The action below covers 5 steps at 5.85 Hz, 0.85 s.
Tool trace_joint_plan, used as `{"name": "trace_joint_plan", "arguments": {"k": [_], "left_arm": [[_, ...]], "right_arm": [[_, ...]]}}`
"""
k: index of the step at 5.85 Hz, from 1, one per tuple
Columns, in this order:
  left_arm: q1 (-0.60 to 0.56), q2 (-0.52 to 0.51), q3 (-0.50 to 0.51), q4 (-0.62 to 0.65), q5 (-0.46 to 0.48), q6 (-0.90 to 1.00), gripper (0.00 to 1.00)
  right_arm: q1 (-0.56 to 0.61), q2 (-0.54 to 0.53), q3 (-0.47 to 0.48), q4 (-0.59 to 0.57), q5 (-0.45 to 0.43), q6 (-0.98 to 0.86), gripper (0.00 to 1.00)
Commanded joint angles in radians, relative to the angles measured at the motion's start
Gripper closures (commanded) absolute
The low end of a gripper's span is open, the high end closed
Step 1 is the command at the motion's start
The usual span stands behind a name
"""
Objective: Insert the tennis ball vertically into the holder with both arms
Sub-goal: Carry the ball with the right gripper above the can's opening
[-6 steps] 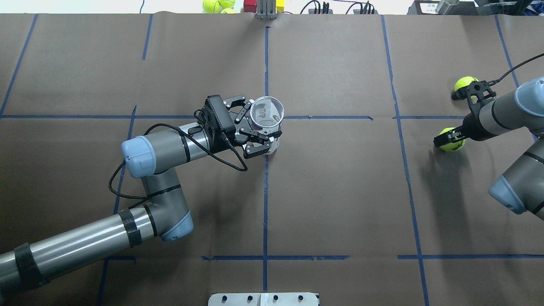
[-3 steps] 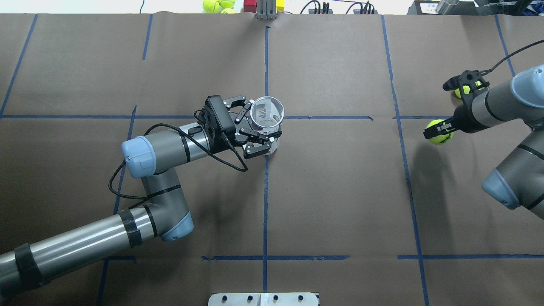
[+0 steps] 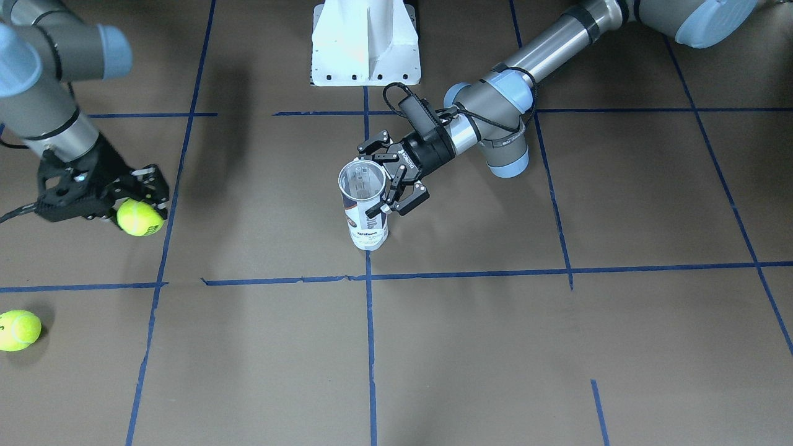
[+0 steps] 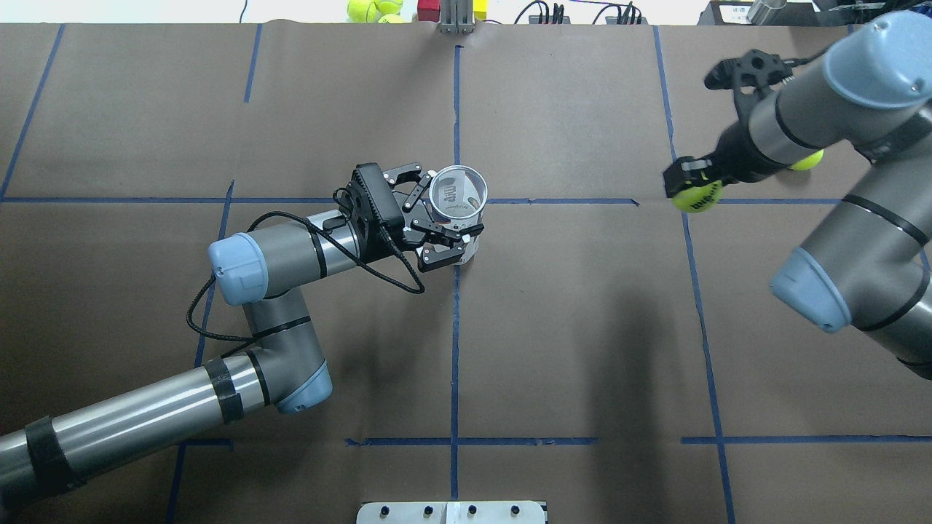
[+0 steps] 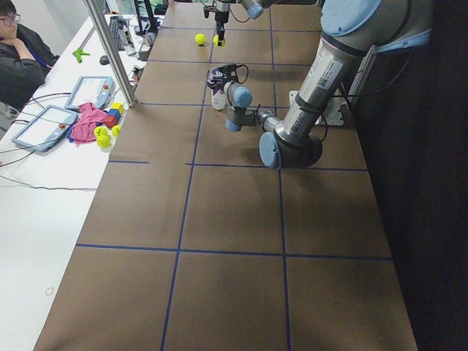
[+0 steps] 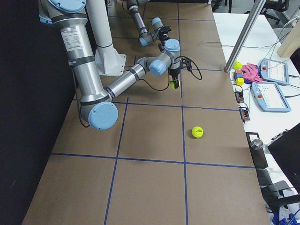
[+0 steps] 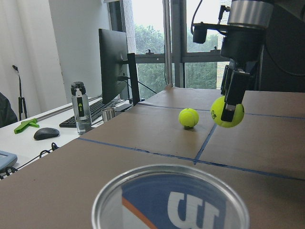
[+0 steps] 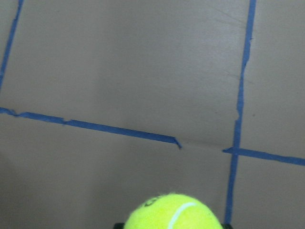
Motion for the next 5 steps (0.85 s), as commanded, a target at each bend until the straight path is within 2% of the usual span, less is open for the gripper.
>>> {"name": "trace_joint_plan", "arguments": {"k": [1, 2, 3, 4, 5], "left_arm": [[0.0, 0.001, 0.0, 0.0, 0.0, 0.0, 0.13], [0.0, 0.001, 0.0, 0.0, 0.002, 0.0, 0.13], [0.0, 0.001, 0.0, 0.0, 0.0, 0.0, 0.13], [0.0, 0.0, 0.0, 0.0, 0.0, 0.0, 0.13], [0.0, 0.001, 0.0, 0.002, 0.0, 0.0, 0.13]], "right_arm": [[-0.078, 0.198, 0.057, -0.168, -0.012, 0.275, 0.96], [-0.14, 0.31, 0.054, -0.257, -0.067, 0.373, 0.96], [-0.19, 0.434, 0.043, -0.395, -0.116, 0.407, 0.96], [-0.209, 0.499, -0.004, -0.41, -0.129, 0.449, 0.96], [-0.218, 0.583, -0.108, -0.408, -0.152, 0.453, 0.96]]}}
